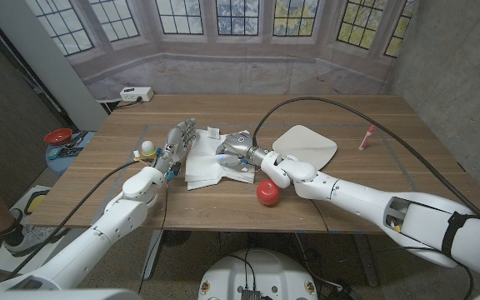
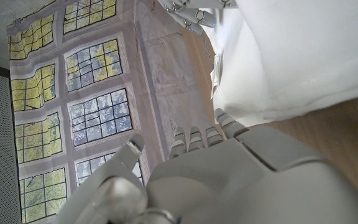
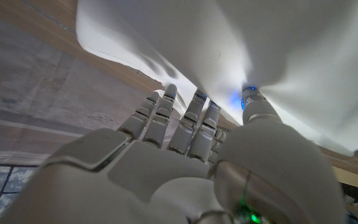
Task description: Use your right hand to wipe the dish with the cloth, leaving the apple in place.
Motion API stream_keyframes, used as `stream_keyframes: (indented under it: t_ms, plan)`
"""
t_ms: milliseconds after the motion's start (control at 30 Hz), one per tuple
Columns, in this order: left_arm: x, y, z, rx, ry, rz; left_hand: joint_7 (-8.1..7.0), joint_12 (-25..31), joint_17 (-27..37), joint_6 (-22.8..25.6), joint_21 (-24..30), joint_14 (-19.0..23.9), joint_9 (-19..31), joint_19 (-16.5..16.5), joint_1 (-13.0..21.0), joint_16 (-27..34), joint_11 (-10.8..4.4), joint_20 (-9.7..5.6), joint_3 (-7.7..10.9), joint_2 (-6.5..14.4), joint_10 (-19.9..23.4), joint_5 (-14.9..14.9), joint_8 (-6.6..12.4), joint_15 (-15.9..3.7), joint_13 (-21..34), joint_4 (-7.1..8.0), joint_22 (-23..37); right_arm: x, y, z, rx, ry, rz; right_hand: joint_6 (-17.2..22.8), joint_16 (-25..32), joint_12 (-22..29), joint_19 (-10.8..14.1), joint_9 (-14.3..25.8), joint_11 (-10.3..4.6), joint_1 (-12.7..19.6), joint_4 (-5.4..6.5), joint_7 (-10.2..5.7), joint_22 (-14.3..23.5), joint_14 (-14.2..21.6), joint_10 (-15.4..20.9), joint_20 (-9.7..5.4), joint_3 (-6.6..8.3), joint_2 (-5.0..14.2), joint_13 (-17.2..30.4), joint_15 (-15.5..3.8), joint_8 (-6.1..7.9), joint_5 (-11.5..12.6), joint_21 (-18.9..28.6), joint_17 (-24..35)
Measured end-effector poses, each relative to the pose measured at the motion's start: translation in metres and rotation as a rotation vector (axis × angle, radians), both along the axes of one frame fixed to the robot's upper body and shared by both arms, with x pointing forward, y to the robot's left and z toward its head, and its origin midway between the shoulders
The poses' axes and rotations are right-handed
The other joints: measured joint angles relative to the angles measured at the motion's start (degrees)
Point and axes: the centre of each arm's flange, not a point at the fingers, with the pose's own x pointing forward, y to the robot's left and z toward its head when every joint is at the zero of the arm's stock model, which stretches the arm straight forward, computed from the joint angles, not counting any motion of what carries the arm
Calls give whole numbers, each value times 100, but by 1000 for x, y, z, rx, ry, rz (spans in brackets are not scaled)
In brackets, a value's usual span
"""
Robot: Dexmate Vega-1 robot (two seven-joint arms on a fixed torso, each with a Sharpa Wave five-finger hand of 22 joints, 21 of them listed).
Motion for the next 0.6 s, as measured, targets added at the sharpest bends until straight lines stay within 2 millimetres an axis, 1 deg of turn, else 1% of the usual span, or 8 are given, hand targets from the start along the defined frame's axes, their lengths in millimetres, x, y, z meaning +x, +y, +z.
stream_keyframes:
  t_ms: [67, 200, 233, 333, 400, 467, 533, 600]
  plan:
    - [1, 0, 0, 0, 1, -1, 0, 0, 0, 0, 0, 0, 0, 0, 0, 0, 0, 0, 0, 0, 0, 0, 0, 0, 0, 0, 0, 2, -1, -1, 0, 0, -2, 57, 0, 14, 6, -10, 12, 35, -15, -1, 0, 26, 73, -6, 17, -12, 3, -15, 0, 26, 0, 0]
    - [1, 0, 0, 0, 3, -3, 0, 0, 0, 0, 0, 12, 0, 0, 0, 0, 0, 0, 0, 0, 0, 0, 0, 12, 0, 0, 0, 4, -2, -3, 12, -7, 7, 141, 0, 43, 27, -17, 7, 48, 0, 1, 0, 125, 145, -27, 66, -24, -1, -10, 0, 44, 0, 25]
    - [1, 0, 0, 0, 3, -3, 0, 0, 0, 0, 0, 12, 0, 0, 0, 0, 0, 0, 0, 0, 0, 0, 0, 12, 0, 0, 0, 4, -2, -3, 13, -8, 7, 166, 0, 43, 46, -17, -12, 65, 7, 21, 0, 160, 165, -46, 88, -8, -1, -14, 0, 44, 0, 26]
    - [2, 0, 0, -1, 4, -4, 0, 0, 0, 0, 0, 12, 0, 0, 0, 0, 0, 0, 0, 0, 0, 0, 0, 12, 0, 0, 0, 6, -3, -5, 17, -10, 10, 255, 0, 43, 68, -20, -1, 129, -17, -8, 0, 228, 235, -68, 144, 2, 13, -22, 0, 44, -20, 26]
    - [2, 0, -1, -1, 5, -4, 0, 0, 0, 0, 0, 11, 0, 0, 0, 0, 0, 0, 0, 0, 0, 0, 0, 11, 0, 0, 0, 7, -3, -5, 25, -17, 15, 306, 0, 43, 77, -20, -9, 138, -8, 18, 0, 266, 269, -78, 166, -9, 23, -1, 0, 44, -21, 26]
    - [3, 0, -1, -1, 5, -4, 0, 0, 0, 0, 0, 12, 0, 0, 0, 0, 0, 0, 0, 0, 0, 0, 0, 11, 0, 0, 0, 7, -4, -5, 29, -20, 18, 336, 0, 42, 98, -21, 0, 170, -17, -9, 1, 298, 322, -99, 176, 23, 28, -31, 0, 44, -21, 51]
    - [3, 0, -1, -1, 6, -4, 0, 0, 0, 0, 0, 11, 0, 0, 0, 0, 0, 0, 0, 0, 0, 0, 0, 11, 0, 0, 0, 8, -4, -6, 33, -25, 20, 366, 0, 67, 108, -20, -2, 192, -31, 19, 1, 329, 340, -109, 190, 1, 56, -17, 0, 44, -20, 53]
    - [3, 0, -1, -2, 7, -4, 0, 0, 0, 0, 0, 11, 0, 0, 0, 0, 0, 0, 0, 0, 0, 0, 0, 11, 0, 0, 0, 9, -5, -8, 38, -28, 24, 416, 0, 87, 129, -21, -2, 241, -31, 10, 1, 387, 400, -129, 224, 28, 56, -32, 0, 44, -20, 52]
